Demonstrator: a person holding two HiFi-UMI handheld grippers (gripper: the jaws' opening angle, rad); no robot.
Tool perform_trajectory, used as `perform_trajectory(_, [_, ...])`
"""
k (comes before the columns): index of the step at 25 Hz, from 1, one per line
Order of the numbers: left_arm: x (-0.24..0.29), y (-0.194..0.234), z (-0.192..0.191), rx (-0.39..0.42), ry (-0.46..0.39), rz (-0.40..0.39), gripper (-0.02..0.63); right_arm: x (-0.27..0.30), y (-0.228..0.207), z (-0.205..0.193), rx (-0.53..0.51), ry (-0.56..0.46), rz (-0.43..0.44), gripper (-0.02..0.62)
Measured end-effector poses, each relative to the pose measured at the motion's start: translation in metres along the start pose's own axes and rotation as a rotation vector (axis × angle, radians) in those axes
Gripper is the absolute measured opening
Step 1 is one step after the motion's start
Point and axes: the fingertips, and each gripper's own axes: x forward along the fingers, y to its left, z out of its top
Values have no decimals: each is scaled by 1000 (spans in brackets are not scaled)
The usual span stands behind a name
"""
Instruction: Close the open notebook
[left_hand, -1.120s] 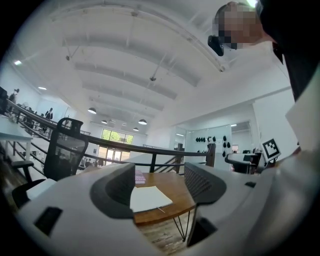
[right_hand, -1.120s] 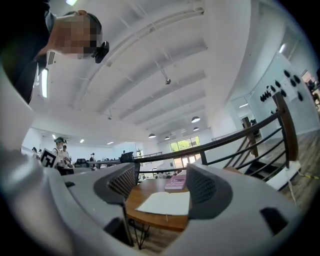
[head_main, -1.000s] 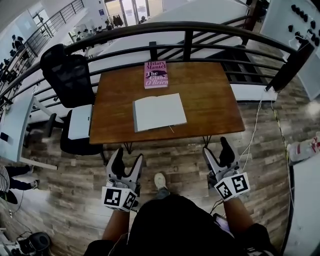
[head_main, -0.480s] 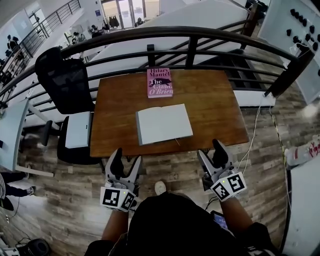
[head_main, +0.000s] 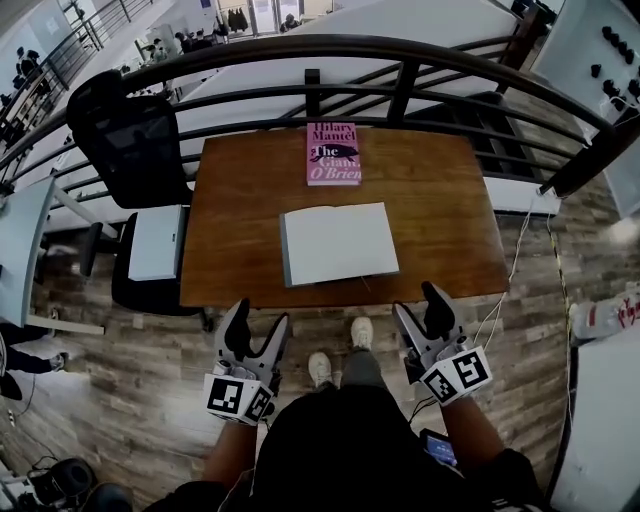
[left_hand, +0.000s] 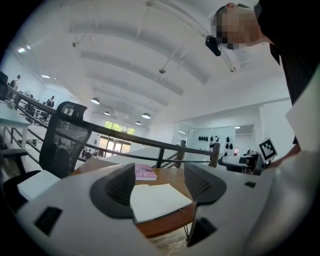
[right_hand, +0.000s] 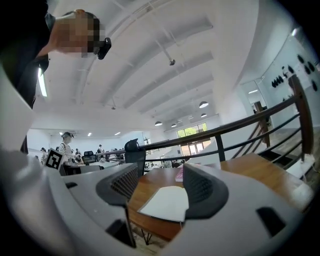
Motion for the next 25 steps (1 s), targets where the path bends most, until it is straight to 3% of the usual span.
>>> perform_trajectory(9, [27,0,-19,-4,67,7,302,56,-25,-22,-6,106,80,267])
perform_trajectory(13, [39,5,-28,-36,83,39,302,89,-45,-39,16,183,104,264])
perform_trajectory(20, [51,21,-28,-42,101,129,302,149,-67,-66,-55,325,205,273])
perform_trajectory(25, [58,32,-22,-95,82,182,302,192,-85,-98,-68,453,242,273])
